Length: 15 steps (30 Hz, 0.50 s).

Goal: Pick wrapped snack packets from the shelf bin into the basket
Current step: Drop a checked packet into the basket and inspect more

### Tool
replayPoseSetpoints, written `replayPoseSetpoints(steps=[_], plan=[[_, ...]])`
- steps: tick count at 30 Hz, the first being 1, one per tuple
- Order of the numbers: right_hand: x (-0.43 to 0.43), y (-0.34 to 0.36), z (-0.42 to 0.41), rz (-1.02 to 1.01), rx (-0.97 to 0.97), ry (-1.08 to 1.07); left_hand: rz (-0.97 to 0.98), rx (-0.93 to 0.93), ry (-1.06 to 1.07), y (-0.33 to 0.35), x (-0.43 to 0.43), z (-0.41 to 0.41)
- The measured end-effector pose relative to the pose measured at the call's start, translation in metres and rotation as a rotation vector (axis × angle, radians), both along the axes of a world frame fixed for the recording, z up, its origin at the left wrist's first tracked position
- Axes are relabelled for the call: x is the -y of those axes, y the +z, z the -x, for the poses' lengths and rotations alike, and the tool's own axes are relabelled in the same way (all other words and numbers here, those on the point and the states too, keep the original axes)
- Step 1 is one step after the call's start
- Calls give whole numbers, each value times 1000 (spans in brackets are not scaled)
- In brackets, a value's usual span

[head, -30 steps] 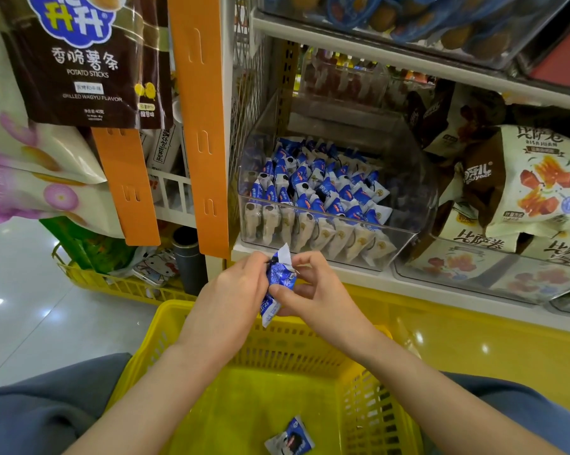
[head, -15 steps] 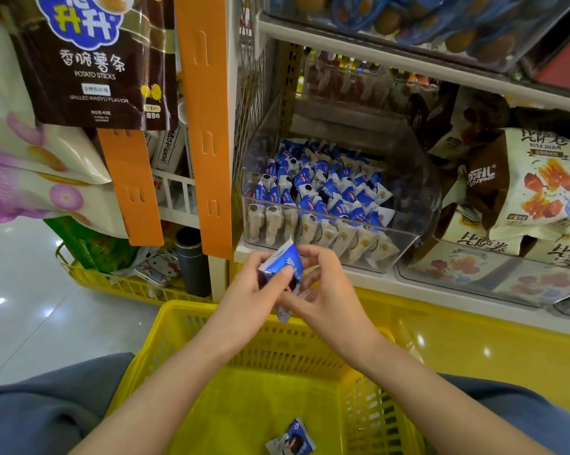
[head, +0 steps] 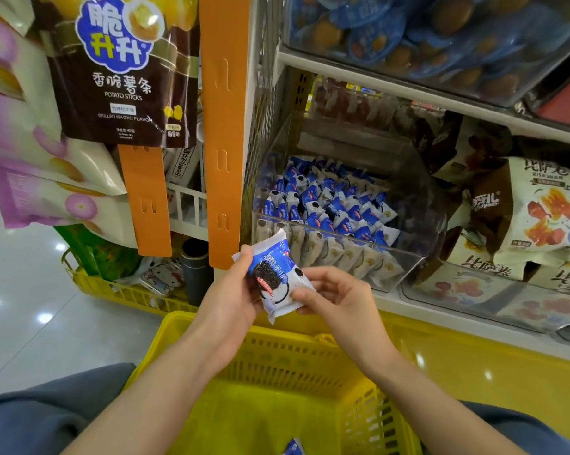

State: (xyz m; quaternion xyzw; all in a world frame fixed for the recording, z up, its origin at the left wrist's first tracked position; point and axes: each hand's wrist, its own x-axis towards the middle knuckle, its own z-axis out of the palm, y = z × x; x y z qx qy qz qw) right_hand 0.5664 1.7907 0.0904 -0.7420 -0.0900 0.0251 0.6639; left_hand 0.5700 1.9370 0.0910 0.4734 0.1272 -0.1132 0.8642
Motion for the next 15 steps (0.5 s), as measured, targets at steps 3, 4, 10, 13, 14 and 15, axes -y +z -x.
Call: replayPoseSetpoints(steps=[3,4,10,13,14,15], plan=[[-1,1,0,-40,-26,-40,-70,59,-63,2,0,1],[-2,2,1,-31,-33,-37,-120,91,-88,3,1,2],[6,29,-16,367,269,-59,-249,110,12,1,-7,-2],[19,55,-60,470,426,-224,-262,125,27,4,-8,-5],[22,60,-78,538,441,-262,-260,130,26,6,-8,-6],[24,63,-95,624,426,-280,-258,133,24,8,-7,-7]])
